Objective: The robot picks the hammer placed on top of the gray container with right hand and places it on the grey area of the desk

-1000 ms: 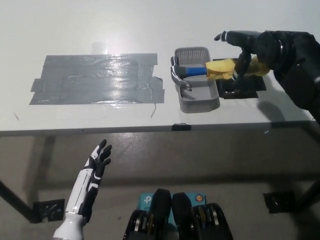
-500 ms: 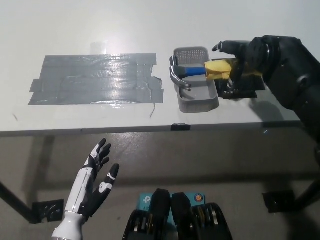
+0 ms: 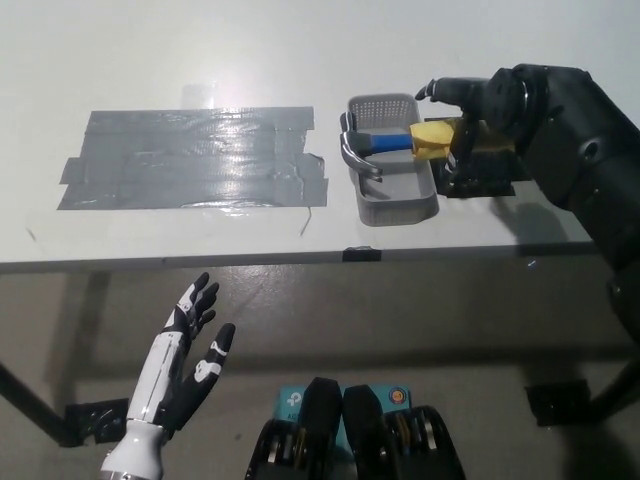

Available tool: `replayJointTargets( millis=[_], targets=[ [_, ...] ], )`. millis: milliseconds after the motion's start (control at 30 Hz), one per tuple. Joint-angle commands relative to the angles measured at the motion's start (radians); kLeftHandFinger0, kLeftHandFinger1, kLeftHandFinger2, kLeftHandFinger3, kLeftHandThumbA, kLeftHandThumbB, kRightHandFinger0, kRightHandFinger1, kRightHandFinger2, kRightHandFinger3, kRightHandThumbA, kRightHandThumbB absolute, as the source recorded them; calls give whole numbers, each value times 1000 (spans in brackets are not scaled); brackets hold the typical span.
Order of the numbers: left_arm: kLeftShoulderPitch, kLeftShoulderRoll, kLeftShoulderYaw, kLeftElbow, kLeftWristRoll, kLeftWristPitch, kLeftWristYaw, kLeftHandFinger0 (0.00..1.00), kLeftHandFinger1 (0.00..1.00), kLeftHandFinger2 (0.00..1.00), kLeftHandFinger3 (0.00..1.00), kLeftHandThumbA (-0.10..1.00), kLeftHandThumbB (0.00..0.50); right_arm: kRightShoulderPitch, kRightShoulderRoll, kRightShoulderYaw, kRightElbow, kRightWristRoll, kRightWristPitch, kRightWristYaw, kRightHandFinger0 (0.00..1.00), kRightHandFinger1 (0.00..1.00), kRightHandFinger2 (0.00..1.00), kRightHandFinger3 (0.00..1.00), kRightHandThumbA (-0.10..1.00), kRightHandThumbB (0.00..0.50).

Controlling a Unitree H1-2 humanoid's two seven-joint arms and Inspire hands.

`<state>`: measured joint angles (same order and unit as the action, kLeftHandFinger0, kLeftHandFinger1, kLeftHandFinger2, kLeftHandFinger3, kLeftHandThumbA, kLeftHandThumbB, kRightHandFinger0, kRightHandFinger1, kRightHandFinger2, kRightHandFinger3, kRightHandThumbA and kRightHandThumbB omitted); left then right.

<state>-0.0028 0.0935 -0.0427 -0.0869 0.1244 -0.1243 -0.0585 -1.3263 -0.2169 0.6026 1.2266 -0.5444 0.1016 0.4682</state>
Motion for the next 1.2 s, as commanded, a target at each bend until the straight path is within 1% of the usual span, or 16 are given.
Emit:
replayJointTargets(
  millis=[0, 33, 67, 133, 367, 433, 500, 633, 800, 833, 1033, 1100, 1133, 1167],
  targets=[
    [0, 7, 9, -41, 3, 0, 9, 1000, 1000, 1000, 1000, 780, 86, -66, 5, -21, -5, -4, -7, -41, 1000, 1000, 1000, 1000, 1000, 425],
    [0, 7, 9, -42, 3, 0, 9, 1000, 1000, 1000, 1000, 782, 86, -66, 5, -22, -5, -4, -7, -41, 1000, 1000, 1000, 1000, 1000, 425],
    [-1, 8, 10, -42, 3, 1, 9, 1000, 1000, 1000, 1000, 794, 91, -65, 7, -20, 2, -7, -5, -45, 1000, 1000, 1000, 1000, 1000, 402],
    [-5, 11, 12, -39, 10, -9, 12, 1000, 1000, 1000, 1000, 811, 81, -65, 10, -21, 23, -7, -9, -49, 1000, 1000, 1000, 1000, 1000, 391],
    [-11, 11, 13, -40, -4, 2, 4, 1000, 1000, 1000, 1000, 834, 82, -65, 3, -31, 38, -5, -11, -51, 1000, 1000, 1000, 1000, 1000, 397],
    [-11, 11, 11, -40, 15, -4, 13, 1000, 1000, 1000, 1000, 850, 84, -63, 2, -36, 38, -3, -7, -51, 1000, 1000, 1000, 1000, 1000, 398],
    [-12, 12, 10, -41, 14, -3, 10, 1000, 1000, 1000, 1000, 857, 82, -63, 2, -33, 41, -9, -6, -51, 1000, 1000, 1000, 1000, 1000, 407],
    [-12, 12, 10, -40, 13, -4, 9, 1000, 1000, 1000, 1000, 864, 81, -62, 2, -36, 46, -9, -8, -53, 1000, 1000, 1000, 1000, 1000, 407],
    [-15, 14, 12, -38, 7, -12, 8, 1000, 1000, 1000, 1000, 867, 68, -79, -6, -38, 55, -10, -25, -48, 1000, 1000, 1000, 1000, 1000, 406],
    [-12, 12, 12, -42, 7, -2, 8, 1000, 1000, 1000, 1000, 871, 75, -80, -9, -44, 58, -5, -27, -45, 1000, 1000, 1000, 1000, 1000, 398],
    [-10, 9, 12, -43, 2, 1, 9, 1000, 1000, 1000, 1000, 873, 78, -82, -12, -53, 68, -5, -29, -46, 1000, 1000, 1000, 1000, 1000, 399],
    [-9, 11, 11, -45, 6, 3, 8, 1000, 1000, 1000, 1000, 887, 84, -77, -12, -50, 76, -8, -34, -48, 1000, 1000, 1000, 1000, 1000, 389],
    [-11, 12, 11, -44, 8, -1, 8, 1000, 1000, 1000, 1000, 893, 77, -75, -13, -46, 75, -12, -31, -47, 1000, 1000, 1000, 1000, 1000, 372],
    [-12, 12, 11, -44, 10, -1, 10, 1000, 1000, 1000, 1000, 895, 79, -73, -12, -47, 74, -13, -25, -49, 1000, 1000, 1000, 1000, 1000, 371]
  ],
)
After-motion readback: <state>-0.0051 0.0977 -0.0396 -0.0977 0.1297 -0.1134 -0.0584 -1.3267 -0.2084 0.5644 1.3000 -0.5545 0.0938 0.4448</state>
